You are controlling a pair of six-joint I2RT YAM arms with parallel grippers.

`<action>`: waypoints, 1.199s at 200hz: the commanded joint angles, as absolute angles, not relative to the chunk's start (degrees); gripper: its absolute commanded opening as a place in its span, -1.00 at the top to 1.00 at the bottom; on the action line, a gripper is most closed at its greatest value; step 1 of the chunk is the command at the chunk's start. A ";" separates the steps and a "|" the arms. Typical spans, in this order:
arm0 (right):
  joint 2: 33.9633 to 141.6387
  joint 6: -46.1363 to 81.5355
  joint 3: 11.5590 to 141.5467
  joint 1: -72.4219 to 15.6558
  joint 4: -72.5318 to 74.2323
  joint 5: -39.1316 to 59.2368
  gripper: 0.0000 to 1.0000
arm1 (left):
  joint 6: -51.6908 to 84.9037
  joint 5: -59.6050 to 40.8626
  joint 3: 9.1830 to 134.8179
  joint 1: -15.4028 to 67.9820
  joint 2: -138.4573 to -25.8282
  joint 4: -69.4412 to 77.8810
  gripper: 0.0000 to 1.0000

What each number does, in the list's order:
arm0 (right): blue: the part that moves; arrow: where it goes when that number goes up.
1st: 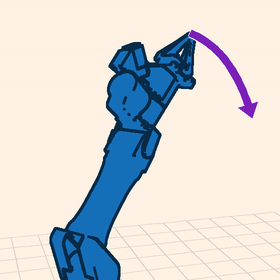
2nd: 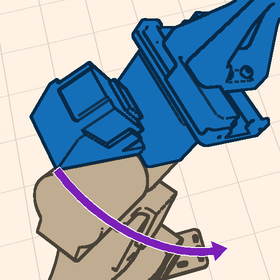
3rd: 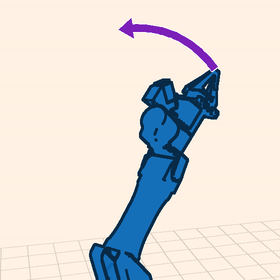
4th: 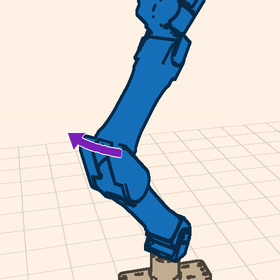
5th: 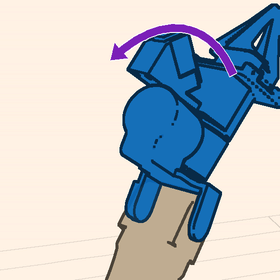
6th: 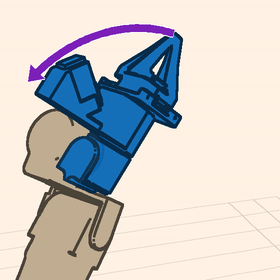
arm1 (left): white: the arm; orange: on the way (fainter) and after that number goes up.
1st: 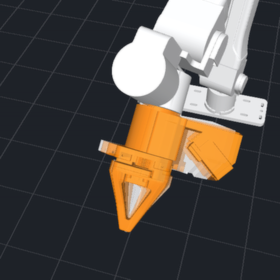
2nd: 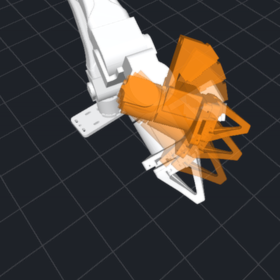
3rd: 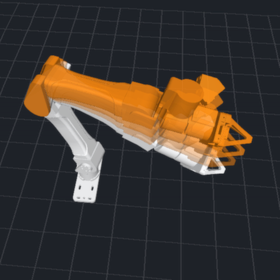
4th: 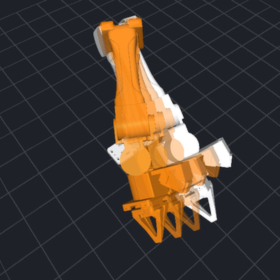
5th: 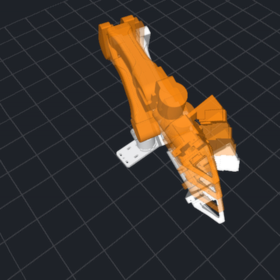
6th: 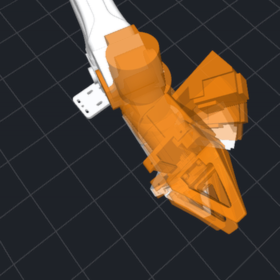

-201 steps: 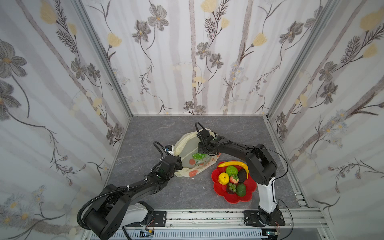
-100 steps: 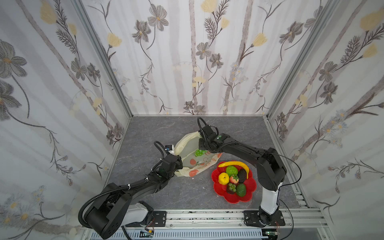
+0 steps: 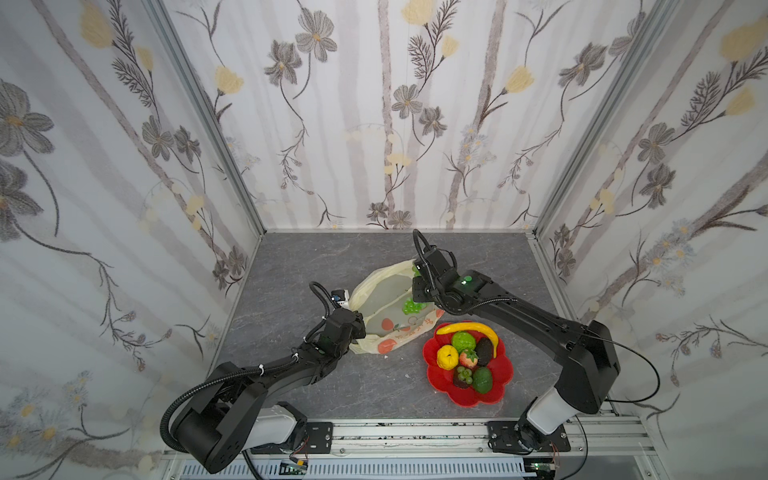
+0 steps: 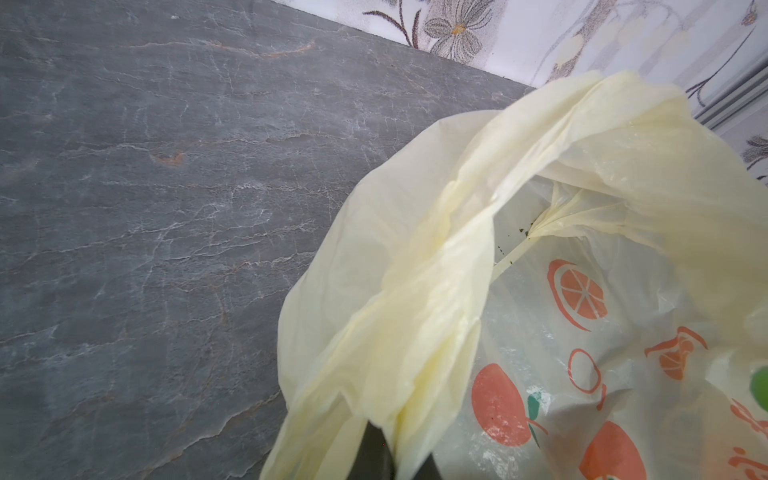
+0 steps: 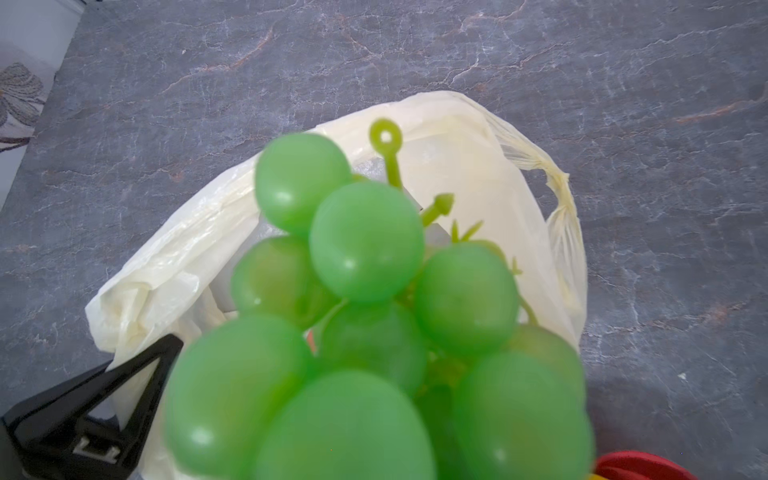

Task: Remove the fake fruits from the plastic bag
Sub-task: 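Lift the grapes out of the bag and carry them over the plate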

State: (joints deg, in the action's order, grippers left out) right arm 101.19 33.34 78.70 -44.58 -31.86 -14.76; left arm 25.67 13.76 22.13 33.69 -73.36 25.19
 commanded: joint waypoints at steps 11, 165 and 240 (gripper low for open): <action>95.48 32.24 75.17 -45.63 -35.14 -18.43 0.26 | 25.19 14.94 22.59 33.63 -73.64 25.77 1.00; 77.58 35.81 60.43 -59.93 -52.65 -26.93 0.30 | 25.46 14.68 23.12 33.56 -75.32 25.70 1.00; 77.26 42.81 57.19 -67.80 -61.00 -29.21 0.30 | 25.14 14.90 22.95 33.69 -75.54 25.71 1.00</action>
State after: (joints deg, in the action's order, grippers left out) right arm 77.34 39.27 57.93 -66.13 -58.59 -27.00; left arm 25.47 13.91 22.76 33.65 -75.29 25.10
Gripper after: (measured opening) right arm 0.350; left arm 0.050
